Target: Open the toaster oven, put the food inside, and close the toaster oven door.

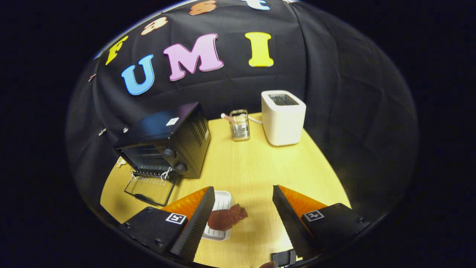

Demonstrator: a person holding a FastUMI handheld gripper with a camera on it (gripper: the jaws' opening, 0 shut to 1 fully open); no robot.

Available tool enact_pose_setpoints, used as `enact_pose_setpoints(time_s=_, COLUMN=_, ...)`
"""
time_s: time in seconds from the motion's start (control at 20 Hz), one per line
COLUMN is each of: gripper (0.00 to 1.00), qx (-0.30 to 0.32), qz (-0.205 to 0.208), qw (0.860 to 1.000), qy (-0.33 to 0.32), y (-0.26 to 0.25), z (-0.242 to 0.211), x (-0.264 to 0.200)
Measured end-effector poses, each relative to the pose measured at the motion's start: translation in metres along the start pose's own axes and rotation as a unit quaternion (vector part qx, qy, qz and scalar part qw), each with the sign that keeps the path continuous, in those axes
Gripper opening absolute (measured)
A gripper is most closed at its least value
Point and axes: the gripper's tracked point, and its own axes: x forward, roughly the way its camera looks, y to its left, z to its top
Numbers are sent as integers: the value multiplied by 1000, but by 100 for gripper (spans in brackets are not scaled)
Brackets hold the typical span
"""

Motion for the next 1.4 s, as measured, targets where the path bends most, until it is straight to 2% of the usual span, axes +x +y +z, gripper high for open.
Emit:
enact_pose_setpoints(time_s=0.1, gripper=92, qx=49, qz=30, qw=997, qy=47, y=-2, z=-18, x=16)
enact_pose_setpoints(time_s=0.15, gripper=83, qx=74, qz=42, qw=994, qy=67, y=-2, z=-27, x=24)
enact_pose_setpoints(time_s=0.25, gripper=75, qx=111, qz=65, qw=986, qy=105, y=0, z=-43, x=33)
enact_pose_setpoints(time_s=0.4, gripper=64, qx=136, qz=106, qw=972, qy=160, y=6, z=-53, x=38)
enact_pose_setpoints(time_s=0.55, gripper=39, qx=164, qz=125, qw=954, qy=216, y=12, z=-63, x=46)
enact_pose_setpoints(time_s=0.65, gripper=27, qx=175, qz=134, qw=946, qy=237, y=14, z=-64, x=48)
enact_pose_setpoints(time_s=0.7, gripper=26, qx=177, qz=144, qw=944, qy=240, y=18, z=-66, x=46)
enact_pose_setpoints(time_s=0.75, gripper=19, qx=177, qz=148, qw=944, qy=236, y=19, z=-61, x=42)
enact_pose_setpoints(time_s=0.85, gripper=15, qx=165, qz=143, qw=951, qy=218, y=17, z=-57, x=38)
enact_pose_setpoints(time_s=1.15, gripper=15, qx=145, qz=127, qw=978, qy=84, y=28, z=-2, x=-1)
enact_pose_setpoints(time_s=1.4, gripper=15, qx=122, qz=145, qw=982, qy=10, y=95, z=32, x=-43)
